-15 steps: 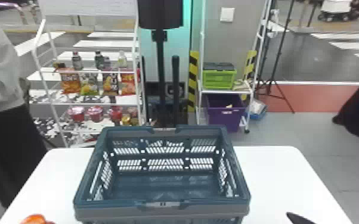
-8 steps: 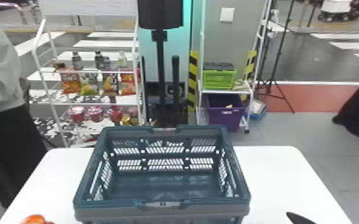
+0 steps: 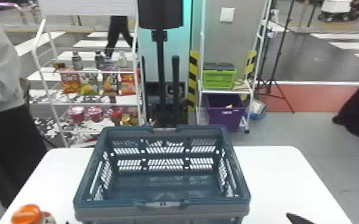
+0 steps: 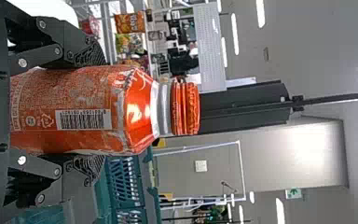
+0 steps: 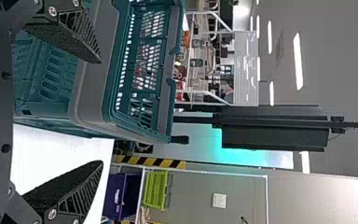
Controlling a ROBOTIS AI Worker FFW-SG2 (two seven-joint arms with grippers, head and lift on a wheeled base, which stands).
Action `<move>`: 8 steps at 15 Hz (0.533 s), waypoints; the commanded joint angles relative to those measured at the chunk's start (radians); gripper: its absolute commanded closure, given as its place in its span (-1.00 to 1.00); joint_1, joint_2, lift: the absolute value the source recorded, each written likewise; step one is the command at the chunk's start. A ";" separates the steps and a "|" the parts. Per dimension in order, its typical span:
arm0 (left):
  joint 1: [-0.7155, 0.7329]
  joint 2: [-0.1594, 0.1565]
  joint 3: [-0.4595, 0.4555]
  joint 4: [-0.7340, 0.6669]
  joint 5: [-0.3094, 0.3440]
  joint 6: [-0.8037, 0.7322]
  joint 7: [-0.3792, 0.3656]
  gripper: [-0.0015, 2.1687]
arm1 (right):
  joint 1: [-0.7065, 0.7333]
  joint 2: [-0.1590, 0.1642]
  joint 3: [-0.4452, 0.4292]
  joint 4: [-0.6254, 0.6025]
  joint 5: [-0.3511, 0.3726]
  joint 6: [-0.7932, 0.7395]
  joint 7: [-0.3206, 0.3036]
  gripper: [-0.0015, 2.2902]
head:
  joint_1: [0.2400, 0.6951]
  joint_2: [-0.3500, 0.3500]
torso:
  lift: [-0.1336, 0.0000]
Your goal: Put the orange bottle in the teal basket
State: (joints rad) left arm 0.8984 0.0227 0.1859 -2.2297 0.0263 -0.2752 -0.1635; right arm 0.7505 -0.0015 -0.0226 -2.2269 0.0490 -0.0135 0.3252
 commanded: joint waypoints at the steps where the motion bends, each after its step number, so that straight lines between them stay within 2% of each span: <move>1: -0.015 0.003 0.026 -0.068 0.015 0.087 -0.010 0.97 | 0.004 0.002 0.004 0.000 -0.001 -0.006 0.000 -0.89 | 0.14 0.00 | 1.00; 2: -0.024 0.005 0.040 -0.087 0.020 0.127 -0.013 0.97 | 0.009 0.002 0.007 0.000 -0.001 -0.009 0.000 -0.89 | 0.14 0.00 | 1.00; 5: -0.087 0.014 0.072 -0.145 0.049 0.253 -0.082 0.97 | 0.021 0.002 0.012 -0.003 -0.012 -0.018 -0.001 -0.89 | 0.14 0.00 | 1.00; 8: -0.150 0.054 0.112 -0.192 0.055 0.403 -0.119 0.97 | 0.030 0.002 0.013 -0.008 -0.018 -0.030 -0.001 -0.89 | 0.14 0.00 | 1.00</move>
State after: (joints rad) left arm 0.7787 0.0564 0.2799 -2.4025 0.0769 0.0586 -0.2752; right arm 0.7764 -0.0015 -0.0086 -2.2347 0.0329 -0.0389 0.3238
